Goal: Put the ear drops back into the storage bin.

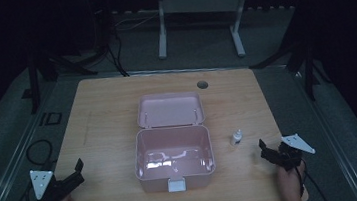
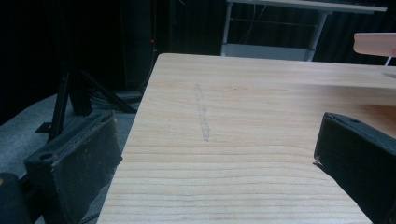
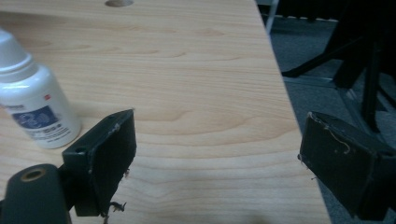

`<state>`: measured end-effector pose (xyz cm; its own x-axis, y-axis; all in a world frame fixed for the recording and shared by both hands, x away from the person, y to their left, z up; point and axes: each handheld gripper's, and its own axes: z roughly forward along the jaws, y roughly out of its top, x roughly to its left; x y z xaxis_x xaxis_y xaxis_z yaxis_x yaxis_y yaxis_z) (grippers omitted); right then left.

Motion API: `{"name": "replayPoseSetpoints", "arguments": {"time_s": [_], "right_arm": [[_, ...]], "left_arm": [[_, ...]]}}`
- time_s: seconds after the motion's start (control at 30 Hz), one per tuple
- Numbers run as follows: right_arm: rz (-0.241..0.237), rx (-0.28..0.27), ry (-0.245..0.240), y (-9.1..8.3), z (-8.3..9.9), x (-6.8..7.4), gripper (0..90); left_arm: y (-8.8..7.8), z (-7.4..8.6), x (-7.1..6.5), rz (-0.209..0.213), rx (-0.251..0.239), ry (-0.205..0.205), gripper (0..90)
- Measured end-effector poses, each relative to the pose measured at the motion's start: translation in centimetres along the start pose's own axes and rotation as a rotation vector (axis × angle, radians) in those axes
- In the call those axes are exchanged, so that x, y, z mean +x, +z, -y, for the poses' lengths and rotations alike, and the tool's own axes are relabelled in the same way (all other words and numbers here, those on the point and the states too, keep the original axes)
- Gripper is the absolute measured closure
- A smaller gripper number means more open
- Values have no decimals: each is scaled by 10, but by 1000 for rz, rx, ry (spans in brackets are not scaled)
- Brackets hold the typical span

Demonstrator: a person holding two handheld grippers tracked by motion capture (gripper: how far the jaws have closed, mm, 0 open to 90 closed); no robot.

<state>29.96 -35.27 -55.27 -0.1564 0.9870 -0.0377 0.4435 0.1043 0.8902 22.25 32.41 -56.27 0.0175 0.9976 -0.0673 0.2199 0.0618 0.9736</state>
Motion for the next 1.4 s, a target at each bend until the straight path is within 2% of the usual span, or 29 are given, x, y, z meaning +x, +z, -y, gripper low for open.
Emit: {"name": "replayPoseSetpoints", "arguments": {"time_s": [0.17, 0.2, 0.23, 0.3, 0.37, 0.4, 0.43, 0.47, 0.5, 0.53, 0.57, 0.6, 0.63, 0.67, 0.7, 0.73, 0.77, 0.87, 0.9, 1.0, 1.03, 1.1, 1.13, 1.2, 1.27, 1.3, 1.33, 1.37, 1.4], "right_arm": [[-30, 22, -4, 2, -1, 1, 106], [-64, 52, 6, 5, -2, 1, 106], [-64, 52, 6, 5, -2, 1, 106], [-119, 82, 49, 6, -7, 1, 132], [-123, 88, 47, 6, -9, 1, 134], [-113, 107, 35, 6, -12, 1, 135], [-131, 142, 33, 6, -16, 1, 135], [-130, 166, 28, 7, -18, 1, 135], [-130, 166, 28, 7, -18, 1, 135], [-167, 227, 21, 8, -23, 0, 131], [-167, 227, 21, 8, -23, 0, 131], [-182, 264, 12, 9, -25, 0, 129], [-196, 326, -23, 11, -28, 1, 127], [-196, 326, -23, 11, -28, 1, 127], [-201, 380, -48, 12, -30, 2, 123], [-215, 409, -61, 12, -32, 2, 122], [-215, 409, -61, 12, -32, 2, 122], [-243, 477, -75, 12, -35, 2, 116], [-255, 523, -94, 12, -37, 3, 116], [-258, 543, -117, 11, -39, 5, 116], [-270, 588, -133, 10, -42, 6, 116], [-275, 636, -153, 10, -44, 8, 116], [-275, 636, -153, 10, -44, 8, 116], [-281, 696, -187, 9, -46, 9, 118], [-279, 713, -195, 9, -47, 10, 118], [-287, 752, -208, 8, -48, 10, 118], [-287, 752, -208, 8, -48, 10, 118], [-288, 796, -240, 8, -49, 11, 118], [-288, 796, -240, 8, -49, 11, 118]], "left_arm": [[0, 0, 0, 2, 0, 0, 5], [0, 0, 0, 2, 0, 0, 5], [0, 0, 0, 2, 0, 0, 5], [0, 0, 0, 2, 0, 1, 5], [0, 0, 0, 2, 1, 1, 5], [0, 0, 0, 1, 0, 1, 5], [0, 0, 0, 1, -1, 0, 5], [0, 0, 0, 1, -2, -1, 5], [0, 0, 0, 1, -3, -1, 5], [0, 0, 0, 1, -2, -2, 5], [0, 0, 0, 1, -2, -2, 5], [0, 0, 0, 2, -1, -1, 5], [0, 0, 0, 2, -1, -1, 5], [0, 0, 0, 3, -1, 0, 5], [0, 0, 0, 3, -1, 0, 5], [0, 0, 0, 3, -2, -1, 5], [0, 0, 0, 3, -2, -1, 5], [0, 0, 0, 2, -2, 2, 5], [0, 0, 0, 2, -2, 2, 5], [0, 0, 0, 3, -2, 1, 5], [0, 0, 0, 3, -2, 1, 5], [0, 0, 0, 3, -2, 1, 5], [0, 0, 0, 3, -2, 1, 5], [0, 0, 0, 3, -2, 2, 5], [0, 0, 0, 3, -3, 3, 5], [0, 0, 0, 3, -3, 3, 5], [0, 0, 0, 3, -3, 3, 5], [0, 0, 0, 3, -2, 3, 5], [0, 0, 0, 3, -2, 3, 5]]}}
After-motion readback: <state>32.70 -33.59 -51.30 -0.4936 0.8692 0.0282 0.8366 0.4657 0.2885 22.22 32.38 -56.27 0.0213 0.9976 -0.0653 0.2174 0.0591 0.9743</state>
